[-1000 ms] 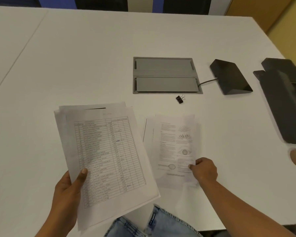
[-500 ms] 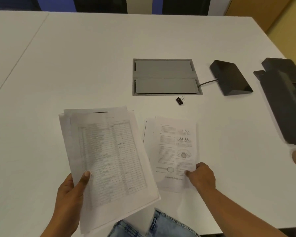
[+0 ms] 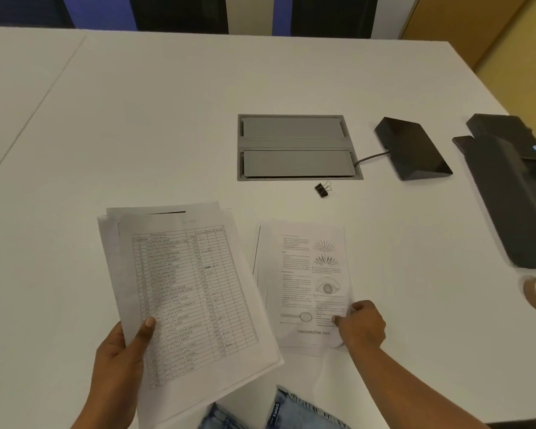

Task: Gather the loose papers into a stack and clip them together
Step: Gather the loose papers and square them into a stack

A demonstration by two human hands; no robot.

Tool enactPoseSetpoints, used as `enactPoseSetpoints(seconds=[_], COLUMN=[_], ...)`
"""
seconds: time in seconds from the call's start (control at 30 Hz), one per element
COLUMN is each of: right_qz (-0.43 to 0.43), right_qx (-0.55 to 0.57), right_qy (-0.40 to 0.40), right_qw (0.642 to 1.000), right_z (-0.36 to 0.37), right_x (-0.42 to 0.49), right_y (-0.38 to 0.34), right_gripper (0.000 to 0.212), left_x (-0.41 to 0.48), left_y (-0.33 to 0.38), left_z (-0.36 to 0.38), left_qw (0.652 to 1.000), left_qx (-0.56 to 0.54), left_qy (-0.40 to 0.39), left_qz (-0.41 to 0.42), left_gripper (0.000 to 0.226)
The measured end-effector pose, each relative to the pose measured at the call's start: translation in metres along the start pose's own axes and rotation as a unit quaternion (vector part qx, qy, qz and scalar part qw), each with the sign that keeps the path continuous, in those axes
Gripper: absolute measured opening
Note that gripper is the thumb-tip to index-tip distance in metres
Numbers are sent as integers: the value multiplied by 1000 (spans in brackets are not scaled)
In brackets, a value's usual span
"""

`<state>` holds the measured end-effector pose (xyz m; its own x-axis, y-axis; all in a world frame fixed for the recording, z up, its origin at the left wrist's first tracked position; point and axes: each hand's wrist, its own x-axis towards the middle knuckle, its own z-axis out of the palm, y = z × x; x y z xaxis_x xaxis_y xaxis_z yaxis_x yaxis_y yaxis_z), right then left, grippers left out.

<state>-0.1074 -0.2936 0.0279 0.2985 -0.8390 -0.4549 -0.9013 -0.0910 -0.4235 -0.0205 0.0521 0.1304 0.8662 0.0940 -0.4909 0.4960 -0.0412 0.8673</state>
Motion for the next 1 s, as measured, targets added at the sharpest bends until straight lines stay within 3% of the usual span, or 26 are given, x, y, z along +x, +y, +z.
enactPoseSetpoints(seconds=[0.4, 0.5, 0.7, 1.0], right_qz=[-19, -26, -66, -59], right_qx=[-15, 5, 144, 354], right_qy=[-29, -38, -78, -152], right_qw=[999, 999, 984, 921], right_z=[-10, -10, -33, -93], right_x=[7, 8, 7, -18], right_y=[20, 21, 26, 18], right_gripper=[8, 20, 4, 23], left_x=[3, 5, 11, 14], left_y=[-1, -1, 0, -1], left_z=[6, 5, -1, -3], left_qw=[1000, 1000, 1000, 1000], left_qx=[-4, 0, 7, -14], left_qy=[-4, -6, 2, -6], left_qz=[-14, -14, -4, -5], left_gripper=[25, 25, 25, 31])
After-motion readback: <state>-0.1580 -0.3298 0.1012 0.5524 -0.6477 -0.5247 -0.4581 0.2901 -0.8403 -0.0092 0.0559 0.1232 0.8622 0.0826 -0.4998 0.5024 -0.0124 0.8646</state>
